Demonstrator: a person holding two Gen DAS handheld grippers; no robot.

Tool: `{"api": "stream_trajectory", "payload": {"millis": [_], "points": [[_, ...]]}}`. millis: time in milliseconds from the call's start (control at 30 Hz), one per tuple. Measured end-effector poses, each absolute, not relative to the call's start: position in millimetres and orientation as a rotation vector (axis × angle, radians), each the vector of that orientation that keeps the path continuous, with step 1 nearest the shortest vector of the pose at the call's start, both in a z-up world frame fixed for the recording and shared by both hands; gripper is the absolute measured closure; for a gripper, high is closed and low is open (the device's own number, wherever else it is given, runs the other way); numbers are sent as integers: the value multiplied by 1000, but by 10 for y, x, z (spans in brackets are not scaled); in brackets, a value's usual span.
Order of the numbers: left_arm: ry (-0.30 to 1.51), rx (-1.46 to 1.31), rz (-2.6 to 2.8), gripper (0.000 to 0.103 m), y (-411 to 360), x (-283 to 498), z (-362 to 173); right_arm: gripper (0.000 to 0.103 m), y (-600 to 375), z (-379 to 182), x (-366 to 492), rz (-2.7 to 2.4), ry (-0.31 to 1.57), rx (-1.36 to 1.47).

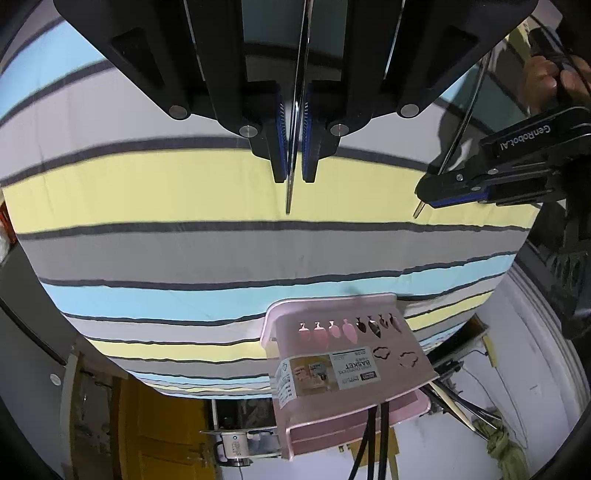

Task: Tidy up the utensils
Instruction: 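Grasp a metal chopstick with the right tool while the left tool grasps the other, then lift both metal chopsticks and carry them over the pink basket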

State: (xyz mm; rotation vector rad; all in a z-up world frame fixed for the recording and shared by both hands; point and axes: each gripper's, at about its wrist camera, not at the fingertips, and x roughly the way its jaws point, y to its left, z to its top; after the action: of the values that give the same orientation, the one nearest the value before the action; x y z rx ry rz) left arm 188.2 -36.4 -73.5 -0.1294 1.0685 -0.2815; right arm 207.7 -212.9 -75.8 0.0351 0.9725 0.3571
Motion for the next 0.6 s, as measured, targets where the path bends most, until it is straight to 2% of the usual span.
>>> {"api": "stream_trajectory", "payload": {"millis": [267,367,600], "points": [[1060,-44,-291,92,-428,1906,-720,96,-2069,-761,2218,374,993,13],[1057,-17,-281,97,-471,1917,-721,99,-2061,-759,2261,377,1001,8],[1064,-38,-294,99,-455,1982,-639,99,-2052,-610,2252,399,974,19]]}}
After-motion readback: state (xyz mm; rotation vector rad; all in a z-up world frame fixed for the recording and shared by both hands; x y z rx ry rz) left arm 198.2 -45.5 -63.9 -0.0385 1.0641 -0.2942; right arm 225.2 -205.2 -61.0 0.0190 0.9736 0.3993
